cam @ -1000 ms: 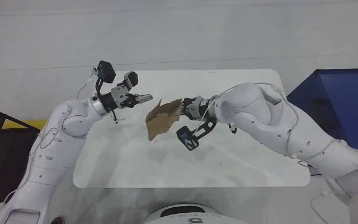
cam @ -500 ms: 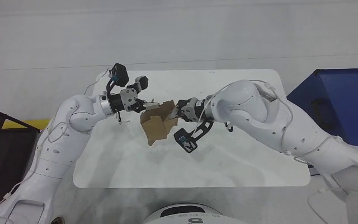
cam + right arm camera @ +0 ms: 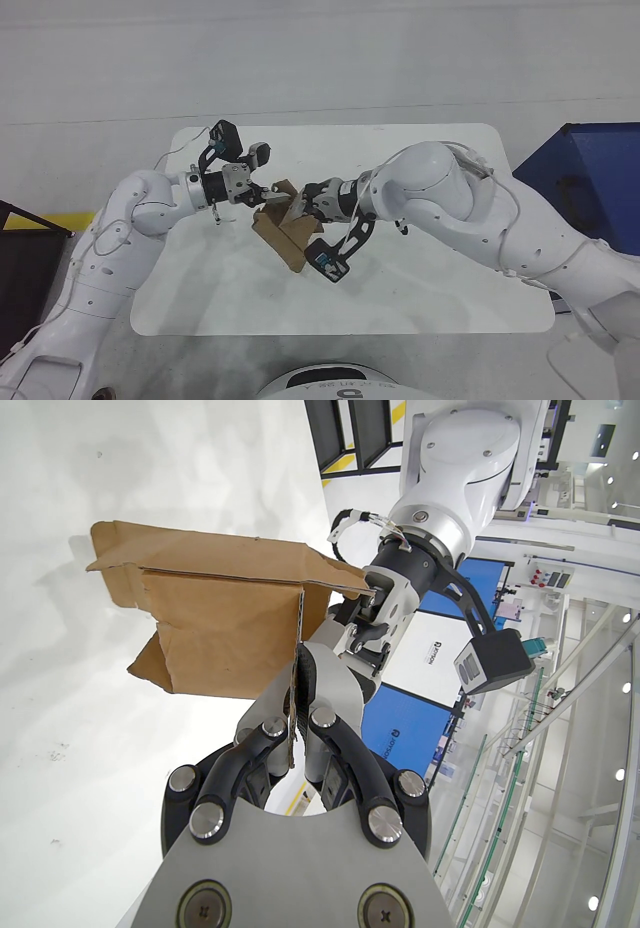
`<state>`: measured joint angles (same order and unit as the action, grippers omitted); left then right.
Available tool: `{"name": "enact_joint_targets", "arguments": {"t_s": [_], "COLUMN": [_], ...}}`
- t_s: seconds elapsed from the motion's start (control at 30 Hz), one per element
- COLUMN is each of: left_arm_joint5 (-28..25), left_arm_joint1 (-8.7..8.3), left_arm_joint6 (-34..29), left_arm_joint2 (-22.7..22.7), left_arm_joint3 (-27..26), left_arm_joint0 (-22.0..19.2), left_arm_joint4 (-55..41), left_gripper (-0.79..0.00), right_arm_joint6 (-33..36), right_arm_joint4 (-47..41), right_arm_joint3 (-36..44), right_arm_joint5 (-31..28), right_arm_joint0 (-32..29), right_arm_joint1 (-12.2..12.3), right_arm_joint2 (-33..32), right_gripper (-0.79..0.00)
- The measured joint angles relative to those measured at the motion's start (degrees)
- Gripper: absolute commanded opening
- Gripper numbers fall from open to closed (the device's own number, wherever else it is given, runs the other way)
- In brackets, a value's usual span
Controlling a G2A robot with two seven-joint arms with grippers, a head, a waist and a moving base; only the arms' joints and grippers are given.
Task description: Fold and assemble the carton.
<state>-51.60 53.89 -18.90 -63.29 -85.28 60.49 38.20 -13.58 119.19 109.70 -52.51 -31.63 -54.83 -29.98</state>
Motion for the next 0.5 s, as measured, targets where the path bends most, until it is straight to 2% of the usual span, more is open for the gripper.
{"name": "enact_joint_targets", "arguments": {"t_s": [0.17, 0.3, 0.5], "left_arm_joint5": [0.3, 0.2, -0.7], "left_arm_joint1": [0.04, 0.45, 0.89], "left_arm_joint6": [-0.5, -1.7, -1.2], "left_arm_joint2": [0.2, 2.2, 3.4], "left_arm_joint3": [-0.4, -2.2, -2.0], "left_arm_joint0": [0.3, 0.0, -1.1], "left_arm_joint4": [0.3, 1.2, 0.9], "left_gripper": [0.000, 0.000, 0.000], "right_arm_joint6": [-1.9, -2.6, -1.8], "right_arm_joint4": [1.0, 1.9, 2.4], "right_arm_joint3": [0.2, 0.1, -1.0], "right_arm_joint5": [0.5, 0.2, -1.7], "right_arm_joint0": [0.4, 1.0, 1.7], "right_arm_joint1": [-0.3, -0.8, -1.5], "right_arm_joint2": [0.0, 0.6, 1.1], "right_gripper": [-0.785, -0.785, -0.785]}}
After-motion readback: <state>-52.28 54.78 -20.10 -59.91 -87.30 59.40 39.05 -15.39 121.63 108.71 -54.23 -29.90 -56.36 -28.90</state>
